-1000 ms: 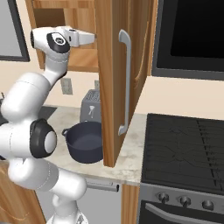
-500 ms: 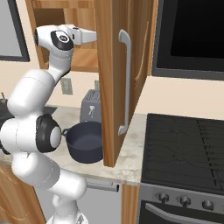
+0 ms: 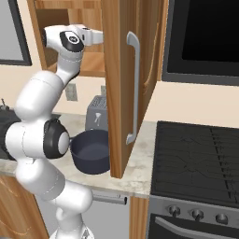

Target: Pick the kettle from the cabinet and place it on a stove burner. Then pick the pot from the counter and place it on another stove burner. Finally, turn both burners on.

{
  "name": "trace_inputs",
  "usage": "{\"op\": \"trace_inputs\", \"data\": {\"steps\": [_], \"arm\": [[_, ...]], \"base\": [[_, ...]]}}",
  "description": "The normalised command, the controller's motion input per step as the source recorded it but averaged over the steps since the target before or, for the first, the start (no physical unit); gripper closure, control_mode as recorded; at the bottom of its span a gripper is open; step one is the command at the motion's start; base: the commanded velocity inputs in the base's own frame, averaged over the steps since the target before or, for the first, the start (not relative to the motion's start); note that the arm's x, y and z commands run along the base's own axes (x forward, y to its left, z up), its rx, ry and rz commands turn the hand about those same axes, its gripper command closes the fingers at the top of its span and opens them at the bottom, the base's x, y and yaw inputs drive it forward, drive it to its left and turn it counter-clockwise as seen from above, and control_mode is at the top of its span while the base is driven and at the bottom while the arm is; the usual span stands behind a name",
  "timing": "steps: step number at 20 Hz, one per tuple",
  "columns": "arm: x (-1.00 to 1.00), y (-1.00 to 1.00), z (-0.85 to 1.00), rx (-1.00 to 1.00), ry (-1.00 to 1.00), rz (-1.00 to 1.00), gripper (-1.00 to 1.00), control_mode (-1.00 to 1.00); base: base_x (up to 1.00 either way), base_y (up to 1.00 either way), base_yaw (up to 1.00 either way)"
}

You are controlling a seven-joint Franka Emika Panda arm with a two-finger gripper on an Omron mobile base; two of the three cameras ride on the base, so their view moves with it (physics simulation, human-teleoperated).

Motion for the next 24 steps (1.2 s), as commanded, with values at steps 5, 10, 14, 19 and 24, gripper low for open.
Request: {"op": "trace_inputs", "data": {"steps": [5,10,14,19,24], "arm": [[0.13,-0.04,0.0,0.0,0.0,0.0,-1.0,-1.0],[0.02,-0.21,0.01,0.0,0.0,0.0,-1.0,-1.0],[0.07,-0.15,0.0,0.0,0.0,0.0,-1.0,-1.0],[0.18,-0.01,0.0,0.0,0.0,0.0,-1.0,-1.0],[0.14,-0.03,0.0,0.0,0.0,0.0,-1.0,-1.0]], "base": [[0.0,0.0,0.0],[0.0,0.0,0.0],[0.0,0.0,0.0],[0.0,0.0,0.0],[0.0,0.0,0.0]]}}
